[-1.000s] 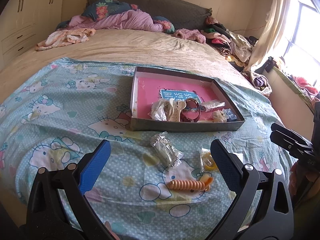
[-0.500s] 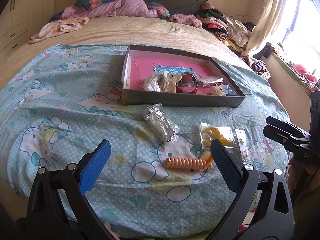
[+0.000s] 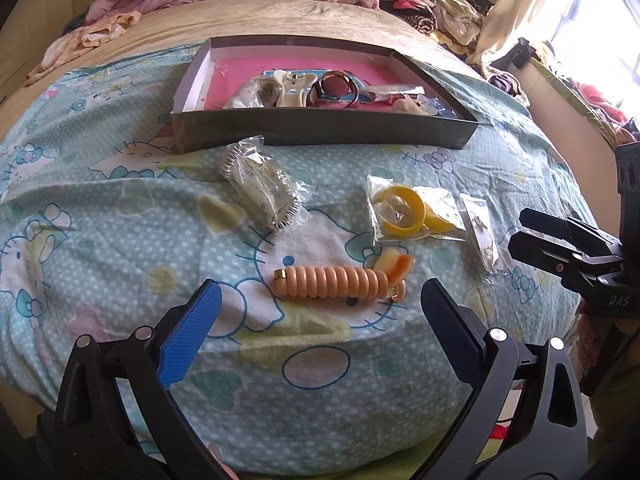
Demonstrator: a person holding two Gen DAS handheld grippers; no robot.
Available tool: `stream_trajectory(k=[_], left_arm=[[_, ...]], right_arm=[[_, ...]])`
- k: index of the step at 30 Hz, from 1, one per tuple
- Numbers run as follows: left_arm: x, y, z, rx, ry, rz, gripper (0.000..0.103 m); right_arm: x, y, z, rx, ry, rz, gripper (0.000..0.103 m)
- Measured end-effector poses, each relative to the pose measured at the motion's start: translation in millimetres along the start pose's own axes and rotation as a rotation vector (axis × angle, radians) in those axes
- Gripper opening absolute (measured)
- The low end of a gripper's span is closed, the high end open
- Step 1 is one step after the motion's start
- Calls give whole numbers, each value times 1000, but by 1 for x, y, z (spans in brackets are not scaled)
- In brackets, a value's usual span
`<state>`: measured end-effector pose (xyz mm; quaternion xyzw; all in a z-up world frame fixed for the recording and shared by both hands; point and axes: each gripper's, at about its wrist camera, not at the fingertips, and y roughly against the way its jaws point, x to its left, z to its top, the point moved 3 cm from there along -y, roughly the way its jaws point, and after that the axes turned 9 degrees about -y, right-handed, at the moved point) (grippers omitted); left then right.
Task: Organize jewelry
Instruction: 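Grasp the orange spiral hair tie with the left tool while the right tool grasps the white earring card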
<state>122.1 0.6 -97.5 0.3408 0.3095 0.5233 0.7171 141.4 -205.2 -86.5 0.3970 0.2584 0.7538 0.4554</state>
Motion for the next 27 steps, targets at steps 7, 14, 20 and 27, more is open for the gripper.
stream_trajectory(k=[7, 14, 20, 27], left_arm=[[-6, -22, -2, 62, -13, -4, 93], [-3, -29, -2, 65, -5, 3, 93], [3, -25, 1, 34, 11, 5, 66], [4, -16, 2, -9, 14, -11, 62]], right_arm=[[-5, -7, -6, 27, -23, 6, 90], [-1, -20, -7, 49, -34, 1, 90], [6, -35, -8, 44, 3, -44, 81], [10, -33, -12, 17, 77, -39, 50]])
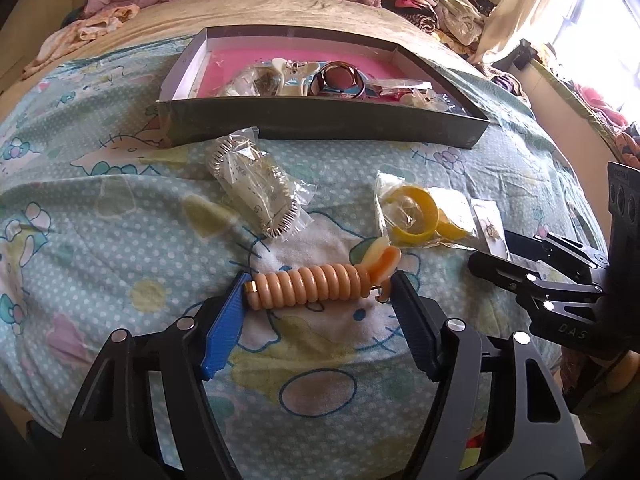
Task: Organize jewelry
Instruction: 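Grasp the orange spiral hair tie with the left tool while the right tool grasps the white earring card, then carry the hair tie and earring card into the pink tray and release both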
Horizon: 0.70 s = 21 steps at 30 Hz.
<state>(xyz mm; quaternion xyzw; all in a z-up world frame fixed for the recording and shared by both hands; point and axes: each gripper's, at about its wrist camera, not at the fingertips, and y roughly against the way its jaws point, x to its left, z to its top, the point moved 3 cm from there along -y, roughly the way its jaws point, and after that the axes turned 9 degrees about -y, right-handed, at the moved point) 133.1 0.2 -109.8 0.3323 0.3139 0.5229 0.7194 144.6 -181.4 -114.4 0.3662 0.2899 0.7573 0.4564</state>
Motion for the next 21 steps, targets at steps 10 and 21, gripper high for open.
stream_trajectory(k=[10, 21], left_arm=[[-3, 31, 6, -85, -11, -3, 62], [15, 55, 27, -166, 18, 20, 62]], right_arm=[[-11, 35, 10, -64, -8, 19, 49], [-1, 55, 39, -148, 11, 52, 49]])
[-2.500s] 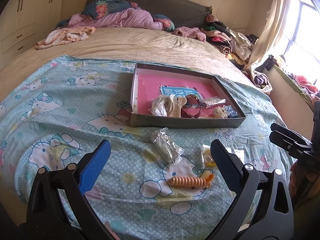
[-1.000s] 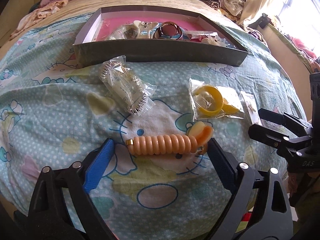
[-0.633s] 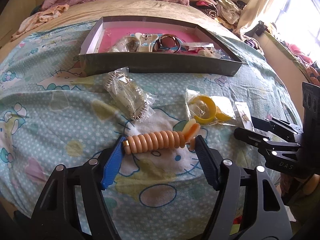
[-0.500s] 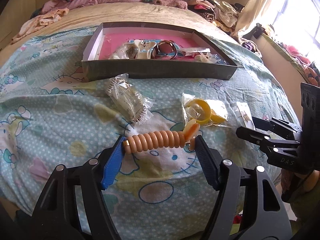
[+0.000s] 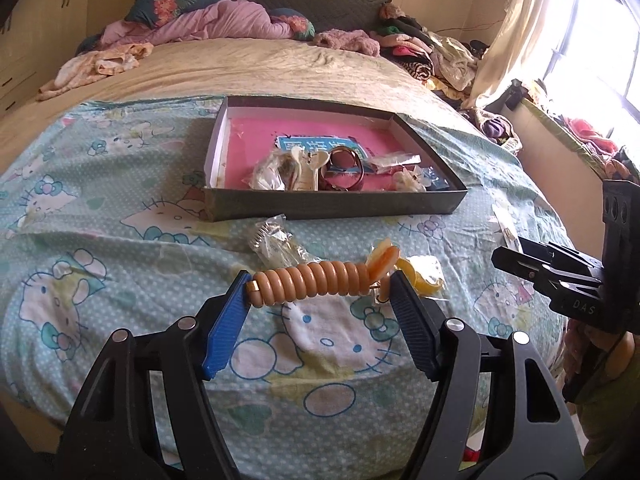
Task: Organize jewelry
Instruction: 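Carry the hair tie and earring card into the pink tray and release both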
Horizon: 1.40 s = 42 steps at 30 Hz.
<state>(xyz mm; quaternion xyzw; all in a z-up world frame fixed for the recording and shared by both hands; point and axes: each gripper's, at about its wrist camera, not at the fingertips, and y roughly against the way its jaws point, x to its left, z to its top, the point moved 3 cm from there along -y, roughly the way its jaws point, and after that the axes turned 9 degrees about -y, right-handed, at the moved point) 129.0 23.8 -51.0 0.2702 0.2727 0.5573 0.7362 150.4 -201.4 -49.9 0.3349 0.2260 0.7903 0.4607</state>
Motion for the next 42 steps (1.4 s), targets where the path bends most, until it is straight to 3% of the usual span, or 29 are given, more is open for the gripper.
stream_trajectory(k=[11, 28, 42], left_arm=[[18, -2, 32, -44, 21, 30, 62], [20, -26, 61, -45, 20, 36, 62], [15, -68, 76, 3, 23, 19, 62]], right_arm=[[10, -9, 35, -54, 24, 29, 49], [0, -17, 86, -145, 37, 14, 49], [-26, -60, 101, -92, 23, -39, 49]])
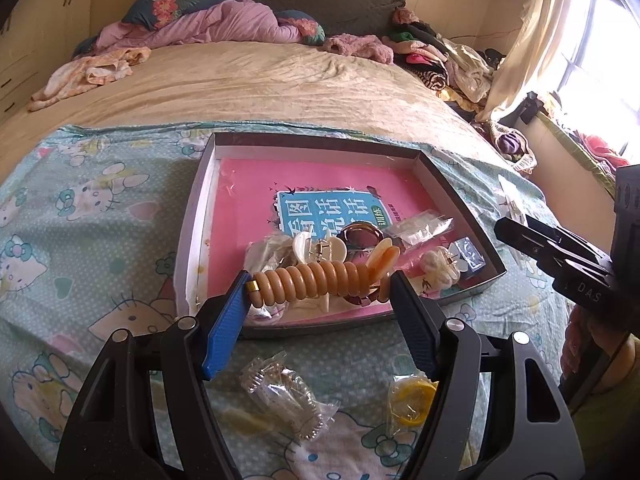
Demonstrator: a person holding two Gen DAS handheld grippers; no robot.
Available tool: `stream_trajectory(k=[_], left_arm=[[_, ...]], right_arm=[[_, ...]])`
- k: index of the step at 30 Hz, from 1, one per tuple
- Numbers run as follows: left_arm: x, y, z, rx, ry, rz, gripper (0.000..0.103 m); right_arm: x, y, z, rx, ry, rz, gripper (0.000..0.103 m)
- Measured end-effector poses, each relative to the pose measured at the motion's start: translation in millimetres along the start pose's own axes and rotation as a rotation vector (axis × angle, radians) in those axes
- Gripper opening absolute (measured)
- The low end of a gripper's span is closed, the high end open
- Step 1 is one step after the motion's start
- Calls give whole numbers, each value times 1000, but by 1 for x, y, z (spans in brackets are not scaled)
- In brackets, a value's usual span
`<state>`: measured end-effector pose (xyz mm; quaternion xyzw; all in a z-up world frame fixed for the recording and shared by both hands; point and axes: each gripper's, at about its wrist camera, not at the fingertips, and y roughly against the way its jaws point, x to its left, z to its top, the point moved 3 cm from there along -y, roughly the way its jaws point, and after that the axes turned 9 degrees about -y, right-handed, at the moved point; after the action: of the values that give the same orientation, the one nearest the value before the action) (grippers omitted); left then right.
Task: Organize jewelry
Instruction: 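Carry the hair tie and earring card into the pink tray and release both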
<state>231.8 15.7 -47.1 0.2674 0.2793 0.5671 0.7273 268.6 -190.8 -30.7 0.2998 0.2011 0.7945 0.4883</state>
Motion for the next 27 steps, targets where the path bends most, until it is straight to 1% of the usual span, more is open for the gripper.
stream_trajectory(k=[7, 10, 11, 12, 14, 15, 18, 19, 22, 23, 24, 27], left_arm=[[1, -18, 0, 34, 6, 12, 62], [2, -22, -1, 44, 2, 23, 63], [2, -23, -2, 44, 2, 21, 63], [1, -22, -2, 42, 2, 21, 63], [2, -22, 0, 40, -2, 25, 67], [2, -22, 0, 39, -3, 28, 71], [2, -19, 0, 34, -6, 33, 75], [2, -17, 0, 29, -7, 33, 80], [1, -7, 1, 7, -14, 45, 86], [1, -5, 1, 2, -14, 50, 90], [1, -2, 1, -3, -15, 53, 92], [-1, 9, 0, -21, -24, 65, 93]], right_arm=[[-9, -32, -4, 61, -19, -20, 49], [-12, -38, -6, 76, -39, -19, 51], [-13, -38, -7, 76, -44, -18, 58], [-14, -37, -7, 71, -49, -20, 68], [-15, -32, -7, 59, -57, -18, 72], [-15, -30, -8, 56, -60, -14, 73], [-15, -20, -8, 40, -64, -11, 78], [-14, -15, -8, 34, -65, -8, 78], [-10, -2, -10, 22, -63, 6, 78], [-9, 3, -11, 16, -63, 9, 84], [-7, 8, -12, 8, -62, 10, 87], [-2, 22, -14, -8, -55, 24, 89]])
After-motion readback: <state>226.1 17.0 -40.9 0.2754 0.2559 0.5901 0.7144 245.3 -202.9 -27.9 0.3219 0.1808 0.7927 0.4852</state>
